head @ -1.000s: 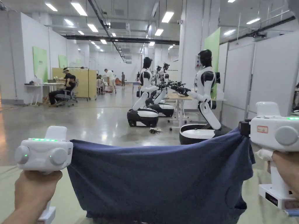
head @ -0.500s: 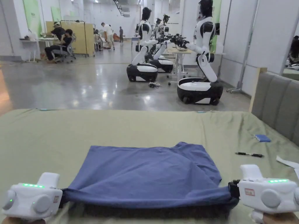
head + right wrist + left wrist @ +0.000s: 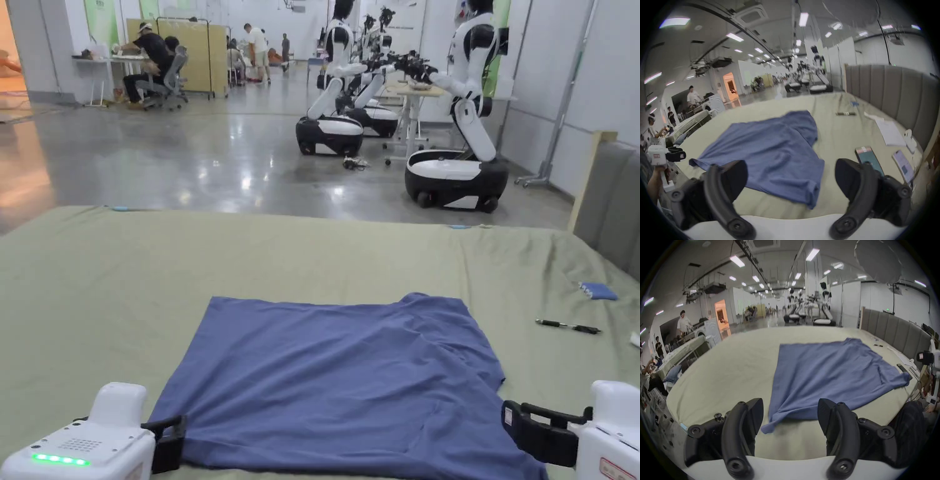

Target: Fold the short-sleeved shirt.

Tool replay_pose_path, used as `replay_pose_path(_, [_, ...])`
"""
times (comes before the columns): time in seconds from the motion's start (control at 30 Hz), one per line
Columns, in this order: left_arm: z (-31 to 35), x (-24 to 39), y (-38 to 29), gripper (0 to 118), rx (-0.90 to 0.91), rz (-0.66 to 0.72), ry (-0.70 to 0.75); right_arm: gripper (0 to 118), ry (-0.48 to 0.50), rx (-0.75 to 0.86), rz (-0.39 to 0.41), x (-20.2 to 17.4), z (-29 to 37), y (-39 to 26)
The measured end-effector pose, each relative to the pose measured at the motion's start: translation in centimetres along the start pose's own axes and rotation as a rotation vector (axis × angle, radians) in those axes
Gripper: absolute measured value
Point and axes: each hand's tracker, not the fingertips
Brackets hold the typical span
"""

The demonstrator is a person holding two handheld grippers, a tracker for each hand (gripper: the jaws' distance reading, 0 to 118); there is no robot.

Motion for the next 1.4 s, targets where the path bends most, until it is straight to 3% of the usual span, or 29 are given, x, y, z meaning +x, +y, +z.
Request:
replay_pose_path(0.07, [0.5,1.5,-0.9,70,0.096,-0.026,0.032,118,0.050,0.054,0.011,-2.0,0.4,0.1])
replay_pose_path(0.17, [0.7,3.1,-1.8,67,0.108,-0.047,0.054,115,0.082,0.082,0.063,-4.9,-0.2,-0.7])
replay_pose_path(0.2, [0.8,3.1,-2.1,60,0.118,-0.040,0.037,101,0.070,0.133,0.088,-5.7,0.0,-1.2])
replay_pose_path(0.23, [1.3,3.5,-2.5,12,0.129,-0.024,-0.025,30,0.000,0.166,0.131,-6.8,-0.3,-1.6])
replay_pose_path(0.27, [0.8,3.5,-2.6,2,0.051,-0.035,0.007,0,-0.064,0.146,0.176,-7.6,-1.0,-1.9])
replay_pose_path(0.3, [-0.1,3.9,-2.6,2,0.025,-0.082,0.005,0,-0.091,0.210,0.202,-7.4,-0.2,-1.6])
replay_pose_path(0.33, [-0.6,4.1,-2.9,2,0.003,-0.104,0.025,0,0.035,0.151,0.126,-6.9,-0.3,-1.7])
replay_pose_path(0.4, [-0.3,3.7,-3.3,3,0.005,-0.117,0.050,0,0.043,0.100,0.058,-7.7,-2.2,-2.0])
replay_pose_path(0.53, [-0.5,0.5,-4.3,5,-0.053,-0.052,0.080,0,0.022,0.077,0.107,-8.0,-3.0,-2.5])
replay_pose_path(0.57, [-1.0,-0.1,-4.5,15,-0.069,-0.052,0.087,0,0.022,0.066,0.111,-8.0,-3.2,-2.7])
replay_pose_path(0.6, [-1.6,-0.7,-4.7,39,-0.085,-0.042,0.081,0,0.018,0.055,0.114,-8.0,-3.3,-3.0])
replay_pose_path(0.63, [-1.5,-2.4,-4.8,72,-0.100,-0.022,0.076,0,0.008,0.035,0.112,-7.7,-3.6,-3.2])
replay_pose_path(0.67, [-2.2,-2.7,-5.1,77,-0.119,-0.005,0.045,0,0.005,0.021,0.105,-7.4,-3.9,-3.3])
replay_pose_path(0.9, [-6.7,-3.8,-4.8,77,-0.179,-0.049,0.044,0,-0.078,-0.049,0.065,-5.2,-4.4,-3.9])
replay_pose_path(1.0, [-8.2,-3.1,-5.3,74,-0.216,0.001,-0.073,0,-0.128,-0.141,0.019,-3.4,-4.7,-3.7])
replay_pose_path(1.03, [-8.9,-4.0,-5.2,61,-0.244,0.022,-0.094,0,-0.149,-0.173,0.002,-2.9,-4.8,-3.6])
replay_pose_path(1.07, [-9.2,-3.7,-5.1,22,-0.251,0.011,-0.075,0,-0.176,-0.203,-0.009,-2.4,-4.8,-3.6])
replay_pose_path(1.1, [-9.1,-3.5,-5.1,5,-0.263,0.003,-0.037,0,-0.196,-0.208,-0.010,-1.9,-4.7,-3.6])
replay_pose_path(1.13, [-9.1,-3.4,-4.9,5,-0.236,-0.006,-0.044,3,-0.205,-0.215,-0.012,-1.2,-4.6,-3.6])
replay_pose_path(1.17, [-8.3,-3.8,-3.3,5,-0.229,0.033,-0.079,22,-0.207,-0.233,-0.020,-0.7,-4.6,-3.6])
replay_pose_path(1.2, [-8.2,-3.9,-3.0,5,-0.218,0.059,-0.080,60,-0.199,-0.284,-0.040,0.0,-4.7,-3.8])
replay_pose_path(1.23, [-8.1,-3.9,-2.8,5,-0.216,0.059,-0.072,115,-0.192,-0.347,-0.051,0.5,-5.2,-4.1])
replay_pose_path(1.27, [-7.7,-3.6,-2.4,5,-0.219,0.053,-0.071,117,-0.196,-0.440,-0.075,0.9,-5.3,-4.5])
replay_pose_path(1.3, [-7.3,-3.1,-2.0,5,-0.221,0.051,-0.068,114,-0.193,-0.367,-0.046,0.8,-5.8,-4.2])
replay_pose_path(1.4, [-6.7,-2.7,-1.3,5,-0.223,0.052,-0.065,116,-0.202,-0.455,-0.013,0.8,-9.2,-5.4])
